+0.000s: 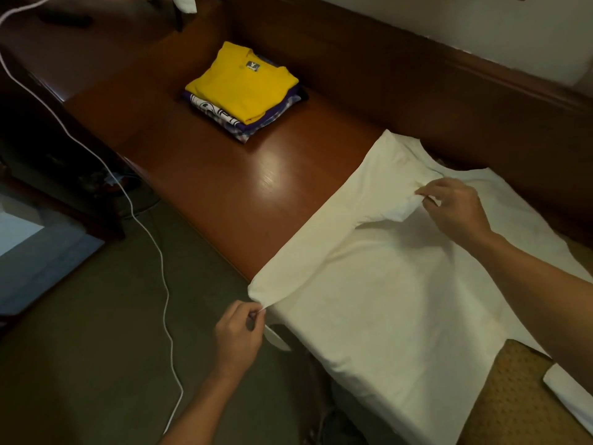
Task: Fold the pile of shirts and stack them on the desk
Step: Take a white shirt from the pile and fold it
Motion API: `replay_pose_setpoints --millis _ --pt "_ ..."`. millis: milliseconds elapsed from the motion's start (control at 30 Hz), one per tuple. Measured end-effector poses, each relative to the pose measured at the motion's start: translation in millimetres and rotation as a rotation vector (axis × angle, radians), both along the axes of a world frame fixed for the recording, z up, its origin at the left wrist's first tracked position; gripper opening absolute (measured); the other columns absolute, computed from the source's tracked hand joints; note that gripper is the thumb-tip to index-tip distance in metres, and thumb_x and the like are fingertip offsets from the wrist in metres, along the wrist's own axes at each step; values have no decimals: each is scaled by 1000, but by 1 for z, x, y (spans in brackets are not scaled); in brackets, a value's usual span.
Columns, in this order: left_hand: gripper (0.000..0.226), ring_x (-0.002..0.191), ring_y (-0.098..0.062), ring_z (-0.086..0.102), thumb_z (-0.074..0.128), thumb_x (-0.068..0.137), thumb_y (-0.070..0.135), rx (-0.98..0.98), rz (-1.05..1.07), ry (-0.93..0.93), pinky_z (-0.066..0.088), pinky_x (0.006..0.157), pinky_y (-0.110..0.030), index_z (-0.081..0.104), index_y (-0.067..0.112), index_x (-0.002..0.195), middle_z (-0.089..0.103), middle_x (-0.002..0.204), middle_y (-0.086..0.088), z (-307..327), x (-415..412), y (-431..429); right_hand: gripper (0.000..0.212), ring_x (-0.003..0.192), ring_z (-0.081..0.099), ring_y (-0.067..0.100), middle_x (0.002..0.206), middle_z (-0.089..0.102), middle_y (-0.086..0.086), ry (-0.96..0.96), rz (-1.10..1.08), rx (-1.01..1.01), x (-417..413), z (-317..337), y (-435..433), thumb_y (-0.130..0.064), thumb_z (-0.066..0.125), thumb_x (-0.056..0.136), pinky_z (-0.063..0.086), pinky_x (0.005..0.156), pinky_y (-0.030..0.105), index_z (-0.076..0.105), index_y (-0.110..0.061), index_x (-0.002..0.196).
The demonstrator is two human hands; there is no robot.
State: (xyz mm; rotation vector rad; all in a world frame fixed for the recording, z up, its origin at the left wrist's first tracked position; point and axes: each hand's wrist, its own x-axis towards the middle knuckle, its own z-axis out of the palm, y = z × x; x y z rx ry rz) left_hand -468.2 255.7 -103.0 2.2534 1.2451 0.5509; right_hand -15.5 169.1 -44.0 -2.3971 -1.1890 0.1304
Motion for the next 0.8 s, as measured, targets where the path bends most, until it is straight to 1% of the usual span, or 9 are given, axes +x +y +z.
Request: replay_pose_setpoints --millis 100,200,267,367,500,567,633,733,800 --pt "10 73 -8 62 80 83 8 63 -26 -62 52 64 -23 73 12 89 64 85 5 2 0 -7 25 121 58 29 132 65 11 5 -35 14 3 1 -2 -13 67 96 45 106 41 74 -13 120" --pt "19 81 -1 63 73 87 36 -140 -124 -25 53 70 -16 75 20 98 66 91 14 -2 -3 -15 38 137 45 30 151 50 7 75 24 -307 2 -4 -3 -11 62 98 37 114 45 64 -20 136" --pt "16 84 0 63 78 85 27 -198 -91 6 53 71 -16 74 22 100 66 91 16 -6 -6 -19 47 136 44 32 151 49 10 97 -6 -359 -7 -9 -5 -9 68 93 39 112 46 61 -17 138" --pt "19 83 0 65 77 87 11 -273 140 -27 58 75 -26 75 21 102 68 94 13 -5 -9 -15 34 119 55 33 128 63 14 57 -130 -206 -37 -15 -2 -11 67 91 48 98 43 69 -12 125" --pt "32 98 -7 64 71 92 11 -543 423 -122 55 95 -38 66 17 123 67 109 8 0 -1 10 19 93 68 31 96 76 11 344 -185 -190 -96 -17 20 -19 63 89 53 84 36 79 -12 96" --pt "42 106 -12 61 70 92 8 -657 448 -178 50 101 -36 60 13 132 64 121 4 2 6 24 24 74 68 26 74 73 10 495 -165 -234 -129 -21 35 -27 67 87 53 73 33 77 -8 75" --pt "48 111 -14 59 69 93 7 -765 435 -191 48 102 -37 55 12 139 60 124 4 6 15 32 38 55 66 21 57 67 6 637 -220 -260 -159 -24 49 -40 72 84 53 63 31 72 -6 66" --pt "47 110 -17 57 67 95 8 -841 414 -157 47 99 -37 54 12 140 60 117 1 7 21 37 38 39 61 14 54 67 5 799 -351 -232 -190 -29 65 -42 76 82 48 51 26 70 -5 74" --pt "41 101 -14 59 67 96 11 -812 394 -87 48 94 -34 58 11 136 62 110 2 6 20 38 31 54 68 20 66 71 8 825 -411 -198 -201 -32 72 -34 78 81 53 56 27 69 -5 78"
